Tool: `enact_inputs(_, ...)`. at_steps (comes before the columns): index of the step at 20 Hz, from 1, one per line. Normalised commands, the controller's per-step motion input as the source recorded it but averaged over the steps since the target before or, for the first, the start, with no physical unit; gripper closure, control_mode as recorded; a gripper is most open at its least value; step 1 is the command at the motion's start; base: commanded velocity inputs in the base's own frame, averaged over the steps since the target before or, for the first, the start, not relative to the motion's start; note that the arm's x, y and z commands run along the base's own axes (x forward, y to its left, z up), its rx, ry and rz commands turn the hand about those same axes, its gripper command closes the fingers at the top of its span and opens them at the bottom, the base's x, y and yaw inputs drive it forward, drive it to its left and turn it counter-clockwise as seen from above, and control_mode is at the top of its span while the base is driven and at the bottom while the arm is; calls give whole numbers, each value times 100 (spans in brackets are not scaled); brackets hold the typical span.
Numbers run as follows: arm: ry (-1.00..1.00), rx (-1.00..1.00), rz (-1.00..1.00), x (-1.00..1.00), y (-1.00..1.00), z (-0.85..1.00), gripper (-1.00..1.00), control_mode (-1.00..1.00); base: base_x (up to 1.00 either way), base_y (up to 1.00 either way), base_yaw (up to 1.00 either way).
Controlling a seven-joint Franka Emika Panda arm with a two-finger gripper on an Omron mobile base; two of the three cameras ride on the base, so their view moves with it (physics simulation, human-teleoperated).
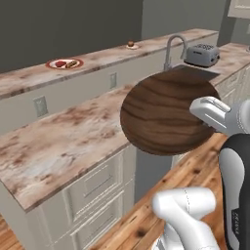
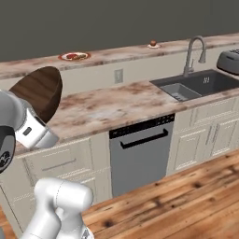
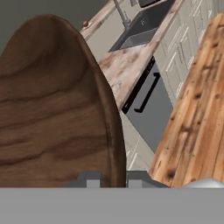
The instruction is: Take the smaller bowl and place it next to the appetizer plate on the dining counter , and place the larger bowl next to the plate with cooked food.
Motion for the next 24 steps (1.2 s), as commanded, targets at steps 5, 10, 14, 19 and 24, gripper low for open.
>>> enact_inputs(5, 0, 0, 0, 0, 0, 0, 100, 100, -13, 100, 7)
enact_inputs(10, 0, 0, 0, 0, 0, 0, 100, 100, 0, 100, 2)
enact_inputs(14, 0, 0, 0, 0, 0, 0, 100, 100, 0, 100, 3)
enact_inputs(19, 0, 0, 0, 0, 0, 0, 100, 100, 0, 100, 3)
enact_inputs(24, 0, 0, 0, 0, 0, 0, 100, 100, 13, 100, 0)
